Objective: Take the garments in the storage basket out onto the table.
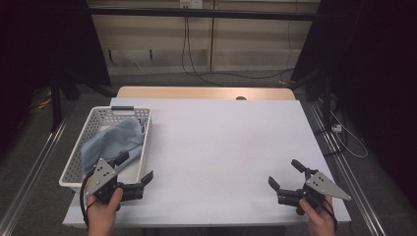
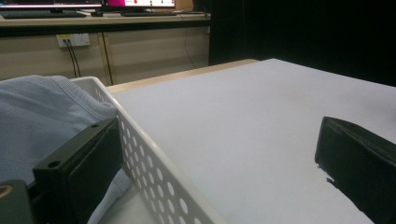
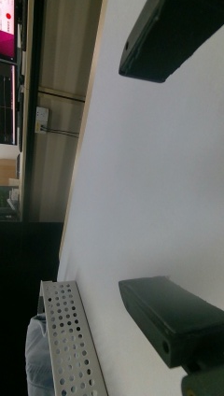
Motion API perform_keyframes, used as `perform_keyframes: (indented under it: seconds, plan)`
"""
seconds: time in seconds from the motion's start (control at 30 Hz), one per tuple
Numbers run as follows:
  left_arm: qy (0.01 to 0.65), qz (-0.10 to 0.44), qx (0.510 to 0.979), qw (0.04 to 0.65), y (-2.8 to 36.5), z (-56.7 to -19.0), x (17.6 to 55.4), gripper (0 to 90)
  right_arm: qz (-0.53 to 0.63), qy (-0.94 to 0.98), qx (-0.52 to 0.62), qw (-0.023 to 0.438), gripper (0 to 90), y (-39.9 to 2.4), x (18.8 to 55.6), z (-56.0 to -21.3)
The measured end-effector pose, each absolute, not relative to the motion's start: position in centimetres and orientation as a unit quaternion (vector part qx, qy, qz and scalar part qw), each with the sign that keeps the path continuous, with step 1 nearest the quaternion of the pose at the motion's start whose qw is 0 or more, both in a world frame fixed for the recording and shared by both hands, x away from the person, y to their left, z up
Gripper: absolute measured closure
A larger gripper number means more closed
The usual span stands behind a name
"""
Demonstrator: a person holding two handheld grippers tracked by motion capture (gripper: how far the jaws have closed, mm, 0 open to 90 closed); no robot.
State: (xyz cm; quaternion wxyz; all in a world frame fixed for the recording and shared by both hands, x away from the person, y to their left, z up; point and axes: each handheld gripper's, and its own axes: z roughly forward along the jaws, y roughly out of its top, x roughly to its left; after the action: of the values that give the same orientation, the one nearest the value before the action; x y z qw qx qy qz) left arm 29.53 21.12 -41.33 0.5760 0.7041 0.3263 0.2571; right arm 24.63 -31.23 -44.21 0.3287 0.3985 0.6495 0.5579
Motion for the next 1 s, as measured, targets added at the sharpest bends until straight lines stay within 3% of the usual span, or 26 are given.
perform_keyframes:
  seconds: [1.0]
  plan:
    - [0.341,0.258,0.692,0.582,22.5,-38.8,30.5,1.6,0.559,0.650,0.399,0.325,0.0,-31.4,24.5,-44.2]
